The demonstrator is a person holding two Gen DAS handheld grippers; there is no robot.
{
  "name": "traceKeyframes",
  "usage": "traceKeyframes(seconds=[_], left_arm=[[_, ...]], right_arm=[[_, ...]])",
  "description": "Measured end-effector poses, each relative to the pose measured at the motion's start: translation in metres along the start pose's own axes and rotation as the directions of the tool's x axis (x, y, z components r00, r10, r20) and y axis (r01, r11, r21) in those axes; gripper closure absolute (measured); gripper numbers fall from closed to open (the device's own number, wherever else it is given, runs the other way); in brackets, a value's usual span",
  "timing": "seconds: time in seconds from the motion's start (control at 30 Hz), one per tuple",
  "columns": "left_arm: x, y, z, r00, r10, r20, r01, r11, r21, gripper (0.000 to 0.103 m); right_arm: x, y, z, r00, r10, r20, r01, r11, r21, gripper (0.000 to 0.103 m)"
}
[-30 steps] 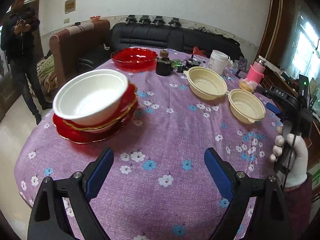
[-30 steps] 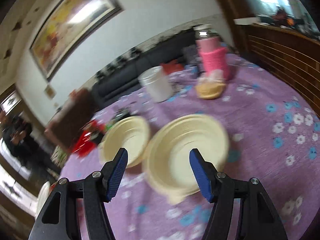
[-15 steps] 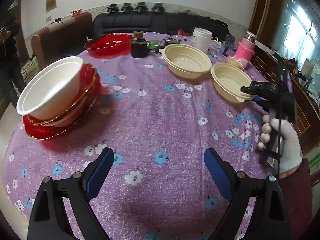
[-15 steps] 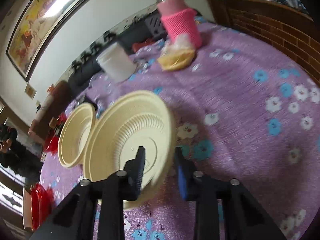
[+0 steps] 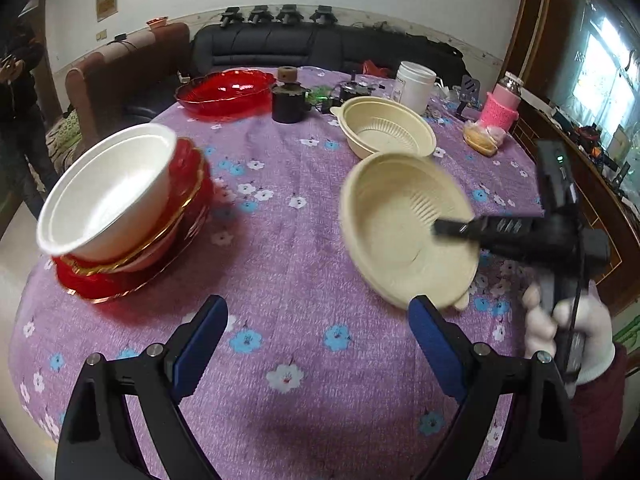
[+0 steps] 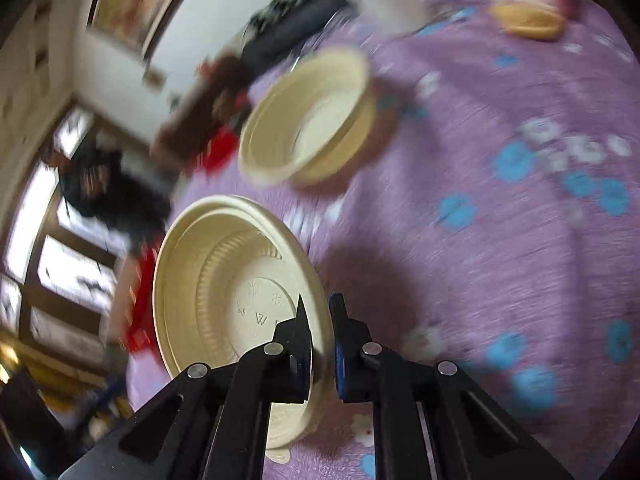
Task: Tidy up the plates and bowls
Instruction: 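Grasp the cream bowl rim with both grippers and lift it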
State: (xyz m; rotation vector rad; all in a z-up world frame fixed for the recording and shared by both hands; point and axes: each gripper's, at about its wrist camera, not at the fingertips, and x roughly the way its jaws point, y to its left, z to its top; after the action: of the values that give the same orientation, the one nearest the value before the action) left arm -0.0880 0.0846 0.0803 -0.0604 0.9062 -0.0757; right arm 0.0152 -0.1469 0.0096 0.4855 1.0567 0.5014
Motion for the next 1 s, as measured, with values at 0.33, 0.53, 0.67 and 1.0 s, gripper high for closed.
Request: traceKeyframes(seconds=[0.33,0.53,0.67,1.0], left_arm=[[0.063,-0.025,0.038,0.996,0.045,-0.076,-0.038,0.995,0.096,0.073],[0.08,-0.022,0.041,0.988,0.021,-0.15,-0.015,0.999,0.036,0.087],[0.061,-0.022,0.037,0.993,0.024,-0.119,-0.019,0.999,0.042,0.086],[-0.013,0.032,0.041,1.0,0.006,-0.01,-0.006,1.0,-0.023,0.083]], right_arm=[[0.005,0.009,-0.008,0.999,-0.039,-0.017,0.038,0.998,-0.048,0.092],[0.0,0.015,-0.003,0.999,-0.04,0.007,0.041,0.997,-0.063,0.092],[-0.007,0.021,-0.002,0.999,-0.008,0.052,0.012,0.997,-0.074,0.092],[-0.023,0.114,-0.007,0.98,-0.014,0.2,0.053,0.979,-0.195,0.088]])
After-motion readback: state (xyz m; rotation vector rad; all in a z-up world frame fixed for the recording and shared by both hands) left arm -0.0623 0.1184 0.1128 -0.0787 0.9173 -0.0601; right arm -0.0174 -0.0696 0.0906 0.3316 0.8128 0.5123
